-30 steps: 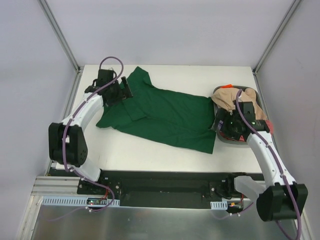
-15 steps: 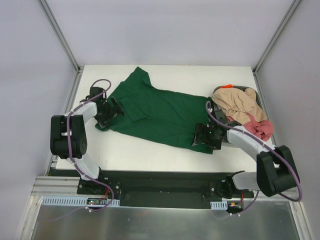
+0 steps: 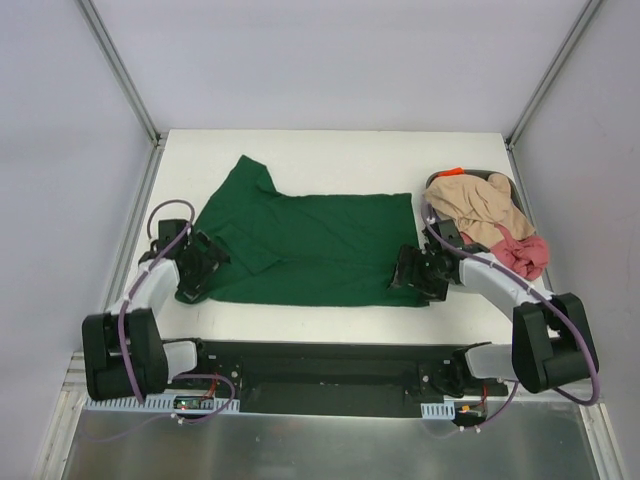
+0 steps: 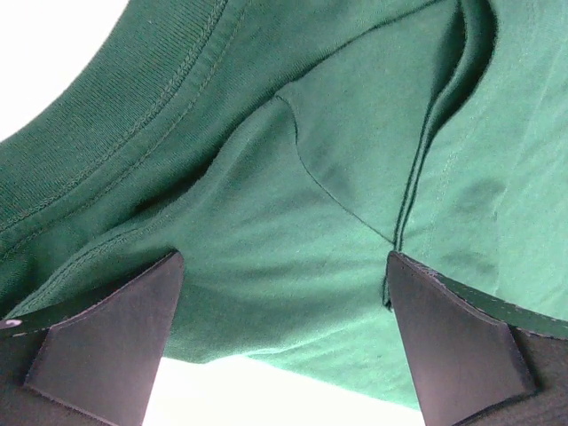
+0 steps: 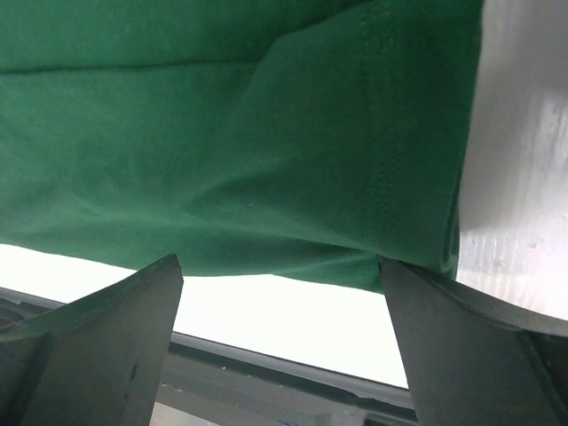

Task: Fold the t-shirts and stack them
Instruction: Fold the flattened tshirt in 1/3 of the way

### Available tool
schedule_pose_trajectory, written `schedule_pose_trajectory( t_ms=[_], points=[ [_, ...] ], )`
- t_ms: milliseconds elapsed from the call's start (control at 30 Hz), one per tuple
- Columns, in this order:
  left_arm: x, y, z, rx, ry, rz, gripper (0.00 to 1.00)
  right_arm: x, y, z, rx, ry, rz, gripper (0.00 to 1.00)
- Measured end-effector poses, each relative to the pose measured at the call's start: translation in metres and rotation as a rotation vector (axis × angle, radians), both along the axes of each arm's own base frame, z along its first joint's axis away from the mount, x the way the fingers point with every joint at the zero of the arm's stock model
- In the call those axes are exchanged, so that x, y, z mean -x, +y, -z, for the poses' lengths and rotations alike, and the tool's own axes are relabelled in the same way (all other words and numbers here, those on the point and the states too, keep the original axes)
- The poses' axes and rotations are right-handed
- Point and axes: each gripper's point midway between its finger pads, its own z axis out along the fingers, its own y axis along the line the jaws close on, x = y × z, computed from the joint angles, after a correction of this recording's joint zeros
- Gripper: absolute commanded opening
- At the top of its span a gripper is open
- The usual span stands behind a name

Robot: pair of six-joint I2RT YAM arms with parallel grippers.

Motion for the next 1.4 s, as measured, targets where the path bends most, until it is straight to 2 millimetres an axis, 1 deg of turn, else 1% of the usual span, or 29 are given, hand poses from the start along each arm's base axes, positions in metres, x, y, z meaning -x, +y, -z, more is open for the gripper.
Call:
schedule_pose_trajectory(
  t_ms=[100, 200, 267, 333, 400, 500, 533, 600, 667, 700, 767, 800, 833, 867, 933, 1033, 1133, 1267, 1400],
  points=[
    [0.027, 0.000, -0.001, -0.009, 0.016, -0.042, 0.99, 0.009, -0.005, 0.000, 0.004, -0.002, -0.003, 0.96],
    [0.054, 0.010, -0.007, -0.069, 0.018, -0.111, 0.99, 0.015, -0.009, 0.000, 0.019, -0.001, -0.021, 0.98],
    [0.061, 0.015, -0.017, -0.096, -0.019, -0.147, 0.99, 0.019, -0.012, 0.000, 0.026, -0.007, -0.040, 0.98],
    [0.061, 0.016, -0.030, -0.102, -0.083, -0.161, 0.99, 0.021, -0.013, -0.004, 0.027, -0.027, -0.067, 0.98],
    [0.060, 0.014, -0.041, -0.096, -0.131, -0.157, 0.99, 0.021, -0.013, -0.011, 0.020, -0.067, -0.096, 0.97],
    [0.056, 0.005, -0.059, -0.059, -0.179, -0.122, 0.99, 0.016, -0.009, -0.033, -0.005, -0.177, -0.146, 0.96],
    [0.053, 0.000, -0.067, -0.039, -0.201, -0.102, 0.99, 0.012, -0.006, -0.042, -0.014, -0.219, -0.161, 0.96],
    [0.049, -0.009, -0.077, -0.011, -0.224, -0.059, 0.99, 0.008, 0.000, -0.057, -0.043, -0.297, -0.190, 0.96],
    [0.046, -0.027, -0.083, 0.023, -0.229, 0.025, 0.99, 0.006, 0.006, -0.065, -0.079, -0.337, -0.212, 0.96],
    [0.046, -0.041, -0.084, 0.040, -0.225, 0.088, 0.99, 0.006, 0.010, -0.067, -0.098, -0.346, -0.224, 0.96],
    [0.047, -0.068, -0.083, 0.071, -0.203, 0.211, 0.99, 0.007, 0.016, -0.067, -0.130, -0.349, -0.244, 0.96],
    [0.048, -0.085, -0.079, 0.086, -0.180, 0.285, 0.99, 0.008, 0.019, -0.065, -0.143, -0.342, -0.252, 0.96],
    [0.049, -0.098, -0.075, 0.098, -0.156, 0.332, 0.99, 0.009, 0.021, -0.062, -0.152, -0.331, -0.259, 0.96],
    [0.050, -0.107, -0.069, 0.103, -0.127, 0.368, 0.99, 0.010, 0.023, -0.059, -0.158, -0.320, -0.264, 0.96],
    [0.052, -0.119, -0.055, 0.104, -0.067, 0.408, 0.99, 0.012, 0.025, -0.051, -0.169, -0.293, -0.268, 0.96],
    [0.055, -0.124, -0.037, 0.094, 0.012, 0.417, 0.99, 0.015, 0.027, -0.040, -0.178, -0.245, -0.270, 0.96],
    [0.053, -0.124, -0.025, 0.071, 0.051, 0.409, 0.98, 0.016, 0.028, -0.032, -0.178, -0.219, -0.268, 0.96],
    [0.044, -0.126, -0.021, 0.071, 0.045, 0.376, 0.94, 0.017, 0.028, -0.025, -0.177, -0.189, -0.265, 0.96],
    [0.030, -0.130, -0.024, 0.086, -0.004, 0.343, 0.90, 0.016, 0.029, -0.020, -0.174, -0.169, -0.262, 0.96]
  ],
)
